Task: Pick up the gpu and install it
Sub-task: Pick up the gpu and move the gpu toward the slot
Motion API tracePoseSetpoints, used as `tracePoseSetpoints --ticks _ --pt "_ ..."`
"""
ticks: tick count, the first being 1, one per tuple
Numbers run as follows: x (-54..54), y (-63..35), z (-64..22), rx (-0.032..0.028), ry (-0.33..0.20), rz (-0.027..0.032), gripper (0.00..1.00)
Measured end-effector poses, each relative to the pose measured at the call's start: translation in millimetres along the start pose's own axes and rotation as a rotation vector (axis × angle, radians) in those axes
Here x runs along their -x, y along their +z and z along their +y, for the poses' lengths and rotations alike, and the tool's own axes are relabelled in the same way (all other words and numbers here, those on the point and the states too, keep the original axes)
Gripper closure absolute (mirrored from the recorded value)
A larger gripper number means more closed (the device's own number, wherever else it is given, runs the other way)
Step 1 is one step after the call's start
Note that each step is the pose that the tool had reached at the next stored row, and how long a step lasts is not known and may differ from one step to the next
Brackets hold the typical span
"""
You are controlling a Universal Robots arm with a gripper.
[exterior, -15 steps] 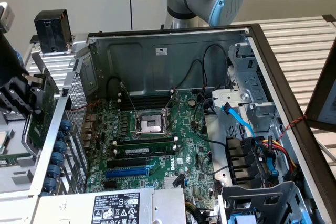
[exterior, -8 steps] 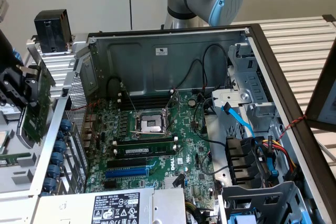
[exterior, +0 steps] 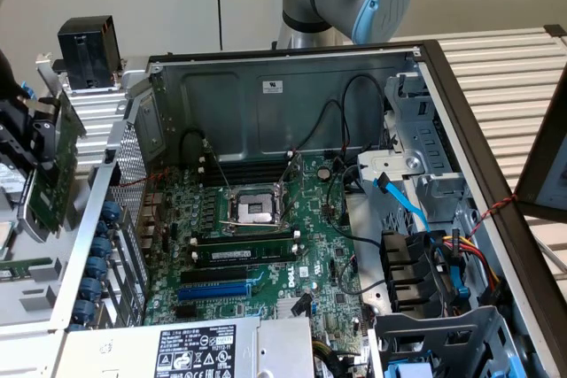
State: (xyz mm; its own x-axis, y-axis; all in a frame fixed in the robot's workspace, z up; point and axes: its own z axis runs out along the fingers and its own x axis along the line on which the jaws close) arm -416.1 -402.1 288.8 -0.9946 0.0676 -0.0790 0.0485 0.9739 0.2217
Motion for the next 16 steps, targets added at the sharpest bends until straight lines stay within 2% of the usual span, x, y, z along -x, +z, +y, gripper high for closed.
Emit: tracePoseSetpoints --ticks 3,5,7,9,10,13,16 --pt "0.5 -5.8 1.1 -0.0004 0.001 0.0058 0.73" --pt "0.3 -7.0 1.2 -0.0007 0.003 0.0147 0.73" --pt "-1.3 -7.4 1.0 -0.0018 0.007 0.0326 0.73" --pt "-4.2 -7.8 0.7 -0.0036 0.012 0.0575 0.73" --pt "-4.7 -8.0 0.8 -0.0043 0.014 0.0662 0.73" --pt "-4.5 -12.3 1.7 -0.0048 0.015 0.0739 0.73" --pt "-3.9 -18.1 2.0 -0.0050 0.016 0.0776 0.73"
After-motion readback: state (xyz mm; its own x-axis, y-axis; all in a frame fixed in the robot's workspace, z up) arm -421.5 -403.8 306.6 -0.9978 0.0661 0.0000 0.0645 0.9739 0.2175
